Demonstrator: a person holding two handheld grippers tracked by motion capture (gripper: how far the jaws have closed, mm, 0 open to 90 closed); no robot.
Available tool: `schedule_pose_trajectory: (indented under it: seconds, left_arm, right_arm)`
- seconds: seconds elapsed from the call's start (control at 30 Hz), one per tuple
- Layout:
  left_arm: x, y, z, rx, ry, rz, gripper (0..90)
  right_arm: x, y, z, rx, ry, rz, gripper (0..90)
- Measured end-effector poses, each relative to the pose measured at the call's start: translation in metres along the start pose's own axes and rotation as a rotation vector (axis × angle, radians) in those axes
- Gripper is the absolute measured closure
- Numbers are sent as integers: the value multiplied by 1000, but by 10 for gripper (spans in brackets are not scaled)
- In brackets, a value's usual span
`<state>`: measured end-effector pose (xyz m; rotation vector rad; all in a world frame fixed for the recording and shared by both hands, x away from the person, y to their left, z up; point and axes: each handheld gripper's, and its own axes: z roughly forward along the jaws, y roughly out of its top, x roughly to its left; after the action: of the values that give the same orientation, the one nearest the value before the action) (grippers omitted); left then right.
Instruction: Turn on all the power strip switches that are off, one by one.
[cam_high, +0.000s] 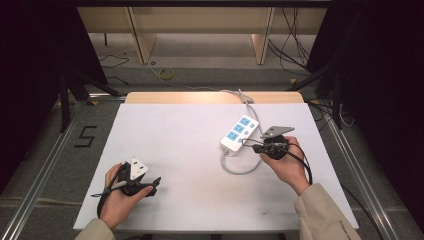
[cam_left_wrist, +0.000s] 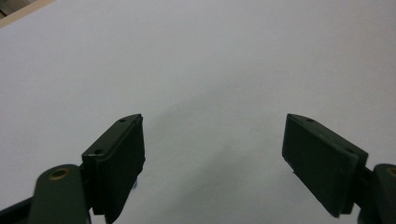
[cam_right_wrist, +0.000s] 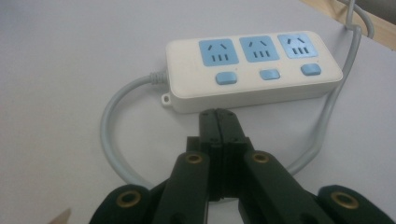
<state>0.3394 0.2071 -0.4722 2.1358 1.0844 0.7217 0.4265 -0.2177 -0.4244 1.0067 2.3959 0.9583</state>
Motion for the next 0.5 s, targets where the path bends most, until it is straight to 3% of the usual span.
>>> schedule_pose_trajectory:
  seconds: [0.5]
  left_arm:
    - [-1, 0, 1, 0, -2, 3, 213]
  right_arm:
    - [-5, 9, 17, 14, -3, 10, 900]
